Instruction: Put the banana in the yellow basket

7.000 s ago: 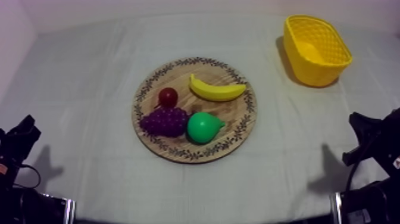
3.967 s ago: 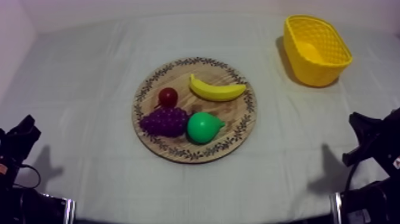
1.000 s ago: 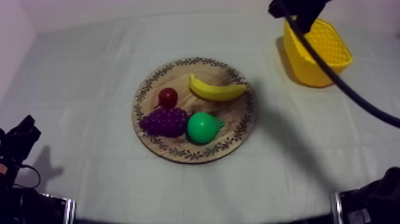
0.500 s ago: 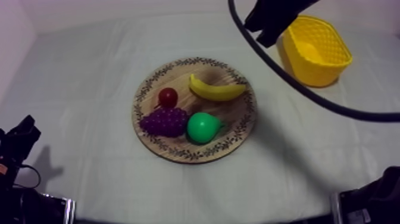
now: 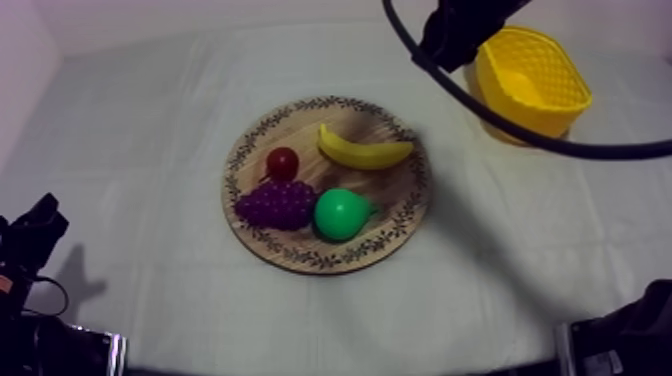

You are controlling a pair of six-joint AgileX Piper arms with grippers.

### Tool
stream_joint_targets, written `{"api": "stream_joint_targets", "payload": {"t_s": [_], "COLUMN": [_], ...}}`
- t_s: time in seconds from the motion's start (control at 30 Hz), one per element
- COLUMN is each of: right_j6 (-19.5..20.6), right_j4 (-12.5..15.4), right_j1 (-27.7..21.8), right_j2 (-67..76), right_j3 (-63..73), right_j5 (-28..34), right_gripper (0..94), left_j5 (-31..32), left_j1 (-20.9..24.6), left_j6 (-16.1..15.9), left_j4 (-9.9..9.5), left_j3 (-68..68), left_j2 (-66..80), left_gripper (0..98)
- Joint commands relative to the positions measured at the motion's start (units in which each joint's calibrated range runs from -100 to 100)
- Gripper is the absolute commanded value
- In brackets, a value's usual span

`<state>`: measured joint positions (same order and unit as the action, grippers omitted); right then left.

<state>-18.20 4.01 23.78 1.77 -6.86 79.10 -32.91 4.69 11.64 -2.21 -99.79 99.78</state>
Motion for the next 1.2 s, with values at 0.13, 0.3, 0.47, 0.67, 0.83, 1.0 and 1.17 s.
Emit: {"api": "stream_joint_targets", "payload": {"t_s": [0.13,0.3,0.47,0.67,0.83,1.0,1.17], "right_j6": [-0.2,-0.6,-1.1,-1.6,-2.3,-2.8,-3.2], "right_j4": [-0.4,-0.6,-1.3,-1.8,-1.6,-1.6,-1.6], "right_j1": [0.6,1.0,2.0,3.4,4.1,4.4,4.6], "right_j2": [-0.1,-0.5,-2.4,-6.5,-10.9,-16.4,-21.9], "right_j3": [-0.9,-1.4,-3.0,-4.7,-5.7,-5.8,-3.3], "right_j5": [0.6,0.6,-0.4,-1.6,-3.7,-7.0,-8.4], "right_gripper": [65.5,67.2,67.1,66.3,66.3,66.0,65.1], "left_j5": [0.0,0.0,0.0,0.0,0.0,0.0,0.0], "left_j1": [0.0,0.0,0.0,0.0,0.0,0.0,0.0], "left_j6": [0.0,0.0,0.0,0.0,0.0,0.0,0.0], "left_j4": [0.03,0.03,0.03,0.03,0.03,0.03,0.03], "left_j3": [0.0,0.0,0.0,0.0,0.0,0.0,0.0], "left_j2": [0.0,0.0,0.0,0.0,0.0,0.0,0.0], "left_gripper": [0.1,0.1,0.1,0.1,0.1,0.1,0.1]}}
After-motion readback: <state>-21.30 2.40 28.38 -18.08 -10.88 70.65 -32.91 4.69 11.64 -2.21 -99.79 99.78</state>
